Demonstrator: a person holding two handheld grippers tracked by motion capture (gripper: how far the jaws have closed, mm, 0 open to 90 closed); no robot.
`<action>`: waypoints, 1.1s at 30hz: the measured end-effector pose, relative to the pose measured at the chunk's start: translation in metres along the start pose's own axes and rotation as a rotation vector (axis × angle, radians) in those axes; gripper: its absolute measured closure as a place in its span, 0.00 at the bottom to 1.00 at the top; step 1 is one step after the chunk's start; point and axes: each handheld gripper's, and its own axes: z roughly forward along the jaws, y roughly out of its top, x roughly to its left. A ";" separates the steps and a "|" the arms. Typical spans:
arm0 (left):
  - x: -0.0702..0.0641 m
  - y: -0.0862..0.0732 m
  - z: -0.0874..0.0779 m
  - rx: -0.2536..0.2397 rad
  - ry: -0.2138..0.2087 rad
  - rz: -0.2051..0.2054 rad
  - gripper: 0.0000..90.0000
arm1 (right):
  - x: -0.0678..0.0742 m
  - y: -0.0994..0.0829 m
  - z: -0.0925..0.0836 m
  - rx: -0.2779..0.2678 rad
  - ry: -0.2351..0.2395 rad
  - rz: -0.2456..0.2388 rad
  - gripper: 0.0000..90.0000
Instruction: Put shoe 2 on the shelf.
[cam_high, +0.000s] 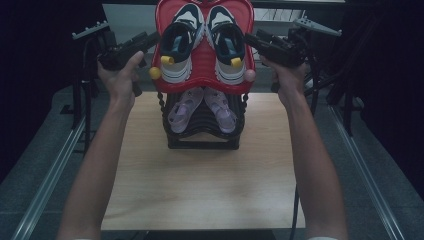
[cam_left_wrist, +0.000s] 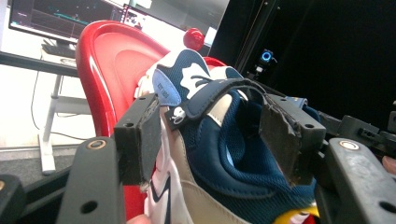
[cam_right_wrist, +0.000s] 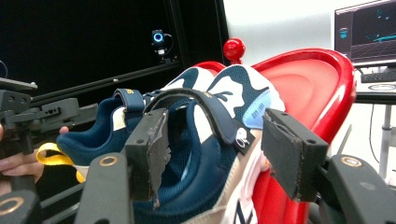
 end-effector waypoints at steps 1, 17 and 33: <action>0.000 0.000 -0.003 0.001 0.001 0.004 0.44 | -0.001 -0.001 -0.002 -0.006 -0.001 0.001 0.46; 0.011 -0.016 -0.049 -0.008 -0.015 0.010 0.44 | -0.014 -0.034 -0.044 -0.045 0.009 0.017 0.48; 0.019 -0.068 -0.074 0.056 -0.008 0.046 0.44 | -0.028 -0.096 -0.072 -0.036 0.022 0.042 0.48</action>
